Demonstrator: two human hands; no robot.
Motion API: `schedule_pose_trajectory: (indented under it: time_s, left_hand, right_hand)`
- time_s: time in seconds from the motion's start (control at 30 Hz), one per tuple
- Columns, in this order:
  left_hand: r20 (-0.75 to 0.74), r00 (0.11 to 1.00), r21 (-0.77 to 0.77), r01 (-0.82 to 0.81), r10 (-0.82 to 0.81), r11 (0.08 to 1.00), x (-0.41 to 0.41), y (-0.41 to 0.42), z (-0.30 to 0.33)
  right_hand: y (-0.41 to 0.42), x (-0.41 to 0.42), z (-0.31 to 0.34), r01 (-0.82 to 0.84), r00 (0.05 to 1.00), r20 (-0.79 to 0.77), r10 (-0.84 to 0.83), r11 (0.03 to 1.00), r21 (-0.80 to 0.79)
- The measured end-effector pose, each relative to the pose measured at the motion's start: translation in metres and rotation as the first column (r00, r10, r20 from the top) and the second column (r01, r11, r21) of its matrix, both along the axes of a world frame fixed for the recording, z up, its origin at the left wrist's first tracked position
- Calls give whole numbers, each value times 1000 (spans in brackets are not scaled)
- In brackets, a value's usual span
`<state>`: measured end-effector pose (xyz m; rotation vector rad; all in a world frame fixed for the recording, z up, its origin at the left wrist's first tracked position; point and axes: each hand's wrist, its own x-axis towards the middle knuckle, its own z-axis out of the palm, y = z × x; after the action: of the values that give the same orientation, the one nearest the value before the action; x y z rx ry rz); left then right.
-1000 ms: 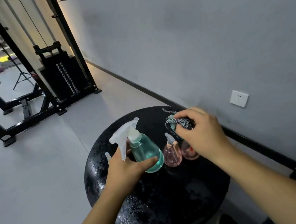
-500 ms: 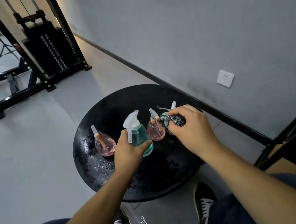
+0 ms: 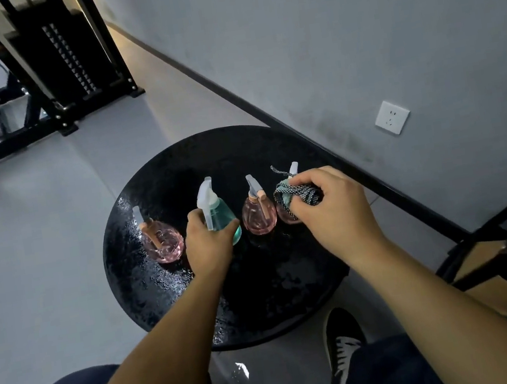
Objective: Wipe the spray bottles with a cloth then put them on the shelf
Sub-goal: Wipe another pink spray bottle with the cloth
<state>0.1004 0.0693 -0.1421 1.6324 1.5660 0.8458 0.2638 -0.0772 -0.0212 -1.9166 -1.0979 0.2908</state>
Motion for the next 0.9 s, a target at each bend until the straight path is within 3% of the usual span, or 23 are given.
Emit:
schedule_pose_trajectory:
  time_s: [0.43, 0.9]
  left_hand:
    - [0, 985, -66, -173, 174, 983, -13, 32, -19]
    - [86, 982, -113, -155, 166, 981, -11, 33, -29]
  right_hand:
    - [8, -4, -2, -17, 1000, -13, 18, 1000, 10]
    - [9, -1, -3, -2, 1000, 4, 2, 1000, 4]
